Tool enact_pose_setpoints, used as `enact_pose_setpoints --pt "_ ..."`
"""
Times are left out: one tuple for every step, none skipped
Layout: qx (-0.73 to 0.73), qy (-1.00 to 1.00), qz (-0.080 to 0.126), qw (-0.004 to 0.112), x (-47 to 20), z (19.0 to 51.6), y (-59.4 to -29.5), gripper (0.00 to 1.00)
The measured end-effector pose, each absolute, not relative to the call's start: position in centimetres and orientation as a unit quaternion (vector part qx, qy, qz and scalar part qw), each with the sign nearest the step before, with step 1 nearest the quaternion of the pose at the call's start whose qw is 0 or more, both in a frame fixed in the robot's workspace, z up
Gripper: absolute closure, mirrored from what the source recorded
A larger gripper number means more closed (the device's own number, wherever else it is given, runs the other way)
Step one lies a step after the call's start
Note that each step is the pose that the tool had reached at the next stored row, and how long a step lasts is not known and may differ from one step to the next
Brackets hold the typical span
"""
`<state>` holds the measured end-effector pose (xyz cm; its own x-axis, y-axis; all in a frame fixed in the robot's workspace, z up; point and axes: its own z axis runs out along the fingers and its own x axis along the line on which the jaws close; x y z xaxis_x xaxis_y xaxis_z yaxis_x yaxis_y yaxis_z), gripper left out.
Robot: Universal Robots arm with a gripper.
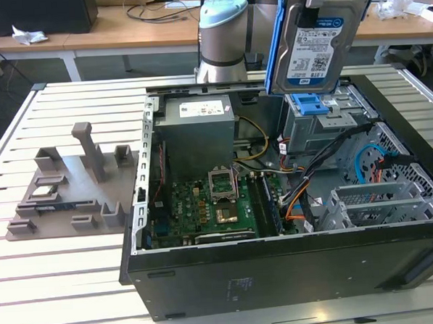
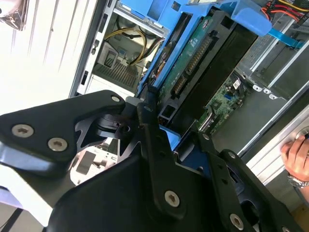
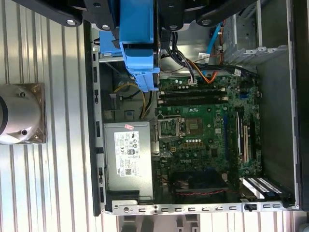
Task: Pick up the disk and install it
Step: 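Pick up the disk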
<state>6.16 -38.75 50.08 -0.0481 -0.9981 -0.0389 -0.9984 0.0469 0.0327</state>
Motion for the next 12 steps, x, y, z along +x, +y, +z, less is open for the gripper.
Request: enact_pose_setpoints --pt "-0.69 0.723 0.025 0.003 6.16 50.06 -38.77 0.63" --pt "-0.69 0.723 0.025 0.003 6.16 50.05 -38.8 0.63" --pt "-0.69 0.723 0.025 0.003 6.16 50.02 -38.86 0.63" --pt "-0.69 0.723 0.025 0.003 6.17 50.01 -38.9 0.63" --pt "-0.69 0.723 0.025 0.003 6.17 49.99 -38.93 0.63" --pt "-0.69 0.723 0.025 0.003 6.17 49.98 -38.96 0.63" --pt "-0.69 0.723 0.025 0.003 6.17 49.97 -38.99 0.63" --pt "-0.69 0.723 0.025 0.003 6.17 49.96 -39.02 0.63" --pt "-0.69 0.723 0.025 0.003 6.17 49.93 -39.08 0.63" --pt "-0.69 0.723 0.025 0.003 6.17 49.91 -39.12 0.63" --pt "-0.69 0.723 0.025 0.003 6.17 49.9 -39.14 0.63" --pt "-0.69 0.723 0.025 0.003 6.17 49.89 -39.17 0.63"
